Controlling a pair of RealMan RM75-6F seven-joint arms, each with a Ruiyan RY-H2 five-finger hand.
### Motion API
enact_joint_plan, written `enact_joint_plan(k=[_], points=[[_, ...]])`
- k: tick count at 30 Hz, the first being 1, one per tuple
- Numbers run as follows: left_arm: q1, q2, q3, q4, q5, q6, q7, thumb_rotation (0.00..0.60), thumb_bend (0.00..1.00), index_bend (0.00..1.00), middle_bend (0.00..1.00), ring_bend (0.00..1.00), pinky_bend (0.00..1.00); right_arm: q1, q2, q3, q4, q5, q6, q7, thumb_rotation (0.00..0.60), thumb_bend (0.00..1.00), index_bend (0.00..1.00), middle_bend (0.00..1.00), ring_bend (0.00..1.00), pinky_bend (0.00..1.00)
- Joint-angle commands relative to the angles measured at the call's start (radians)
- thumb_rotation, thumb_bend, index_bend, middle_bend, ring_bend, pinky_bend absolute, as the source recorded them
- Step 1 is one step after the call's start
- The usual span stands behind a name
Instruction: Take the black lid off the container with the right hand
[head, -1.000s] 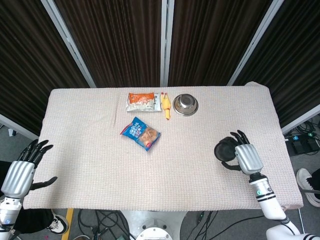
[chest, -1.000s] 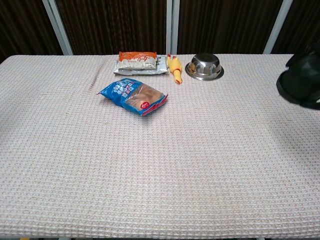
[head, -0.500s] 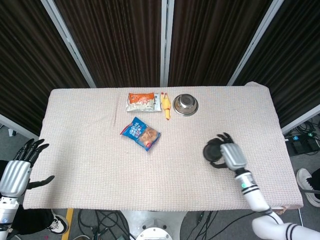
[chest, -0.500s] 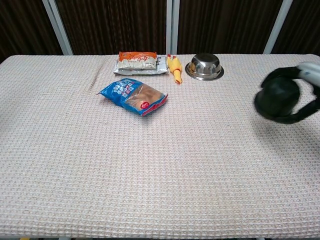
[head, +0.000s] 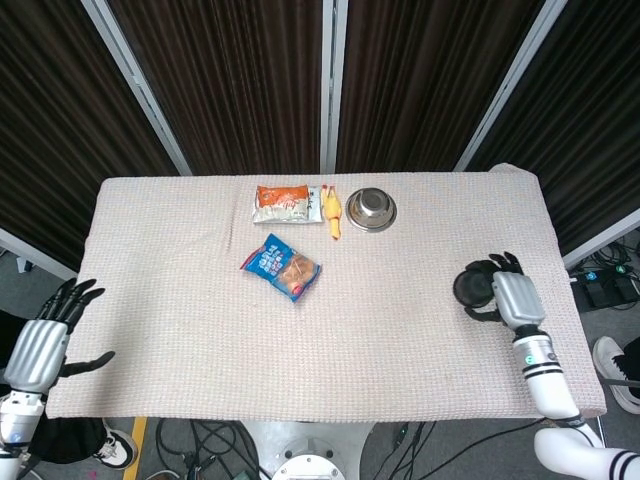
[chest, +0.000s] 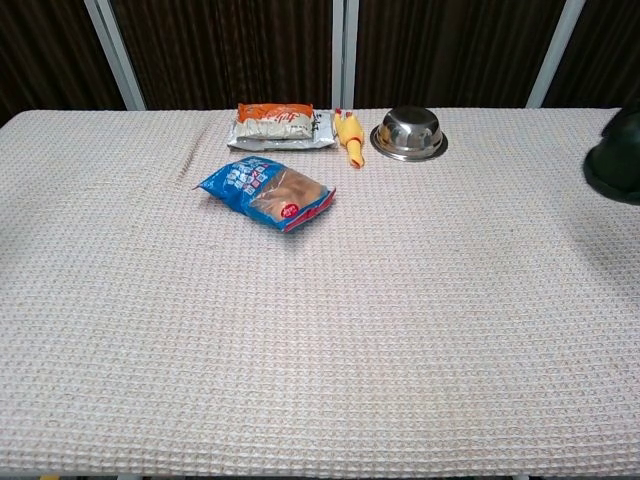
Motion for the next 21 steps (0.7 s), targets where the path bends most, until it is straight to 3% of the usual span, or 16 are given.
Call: enact_joint_plan(k=[1, 6, 10, 15, 18, 21], points=[[-0.002, -0.006, 0.003, 0.000, 0.005, -0.001, 0.015, 0.600, 0.09, 0.16, 0.08, 0.00, 0.15, 0.065, -0.074, -0.014, -0.081, -0.090, -0.036, -0.050, 0.600, 0.20, 0.40, 0.44, 0.11, 0.00], [0.008, 0.011, -0.008, 0.001, -0.022, 0.011, 0.004, 0.600, 0.09, 0.16, 0.08, 0.00, 0.15, 0.168, -0.207, -0.009, -0.164, -0.133, -0.078, -0.198, 0.600, 0.20, 0.40, 0.44, 0.11, 0.00], [0.007, 0.012, -0.006, 0.009, -0.024, 0.005, -0.013, 0.600, 0.09, 0.16, 0.08, 0.00, 0.15, 0.106, -0.116, 0.017, -0.170, -0.075, 0.024, -0.219, 0.600, 0.20, 0.40, 0.44, 0.11, 0.00], [0.002, 0.002, 0.004, 0.015, -0.012, -0.007, -0.008, 0.600, 0.09, 0.16, 0.08, 0.00, 0.15, 0.023, 0.017, 0.037, -0.074, 0.036, 0.032, -0.080, 0.600, 0.21, 0.40, 0.44, 0.11, 0.00], [-0.001, -0.002, 0.003, 0.008, -0.009, -0.008, 0.001, 0.600, 0.09, 0.16, 0.08, 0.00, 0.15, 0.046, -0.007, -0.004, -0.058, -0.012, -0.028, -0.068, 0.600, 0.21, 0.40, 0.44, 0.11, 0.00], [0.001, 0.003, 0.002, 0.002, -0.007, -0.002, 0.013, 0.600, 0.09, 0.16, 0.08, 0.00, 0.15, 0.109, -0.107, -0.028, -0.075, -0.068, -0.079, -0.113, 0.600, 0.21, 0.40, 0.44, 0.11, 0.00]])
